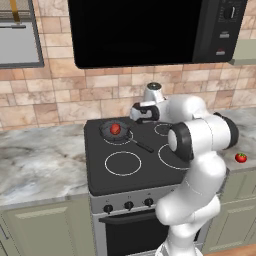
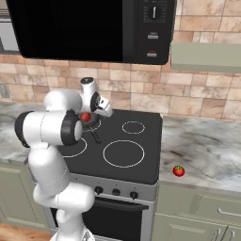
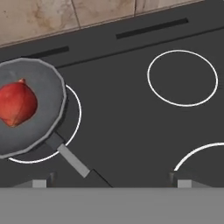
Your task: Place the pan on the rear left burner on the stove. Then place the tomato and the onion in the pan and turn on the rear left burner.
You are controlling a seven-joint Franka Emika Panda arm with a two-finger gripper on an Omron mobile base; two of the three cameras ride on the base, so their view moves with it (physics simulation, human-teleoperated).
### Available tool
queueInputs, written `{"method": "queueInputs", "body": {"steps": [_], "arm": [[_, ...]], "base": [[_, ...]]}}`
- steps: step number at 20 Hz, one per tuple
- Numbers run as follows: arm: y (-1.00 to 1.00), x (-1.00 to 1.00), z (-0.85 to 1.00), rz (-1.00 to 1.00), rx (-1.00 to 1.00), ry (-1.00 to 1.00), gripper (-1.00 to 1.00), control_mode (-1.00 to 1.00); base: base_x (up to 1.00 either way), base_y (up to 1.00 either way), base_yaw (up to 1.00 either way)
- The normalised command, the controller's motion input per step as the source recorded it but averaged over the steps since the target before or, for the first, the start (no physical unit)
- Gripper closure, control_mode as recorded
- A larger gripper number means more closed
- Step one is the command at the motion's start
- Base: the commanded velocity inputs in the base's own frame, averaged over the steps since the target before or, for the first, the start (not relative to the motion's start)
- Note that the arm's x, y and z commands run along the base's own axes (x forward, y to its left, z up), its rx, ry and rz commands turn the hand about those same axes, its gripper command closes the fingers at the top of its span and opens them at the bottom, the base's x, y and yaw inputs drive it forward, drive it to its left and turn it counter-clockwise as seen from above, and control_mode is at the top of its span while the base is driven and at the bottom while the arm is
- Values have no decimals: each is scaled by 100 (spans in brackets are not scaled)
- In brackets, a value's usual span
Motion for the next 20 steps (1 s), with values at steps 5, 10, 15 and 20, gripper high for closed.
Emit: {"method": "queueInputs", "body": {"steps": [5, 10, 15, 20], "arm": [[-61, -47, 0, -5, 0, 1, -100, -100], [-78, -40, 0, -6, 0, 4, -100, -100], [-80, -29, 0, -8, 0, 7, -100, -100], [-72, -20, 0, -8, 0, 9, -100, -100]], "base": [[0, 0, 0], [0, 0, 0], [0, 0, 0], [0, 0, 0]]}}
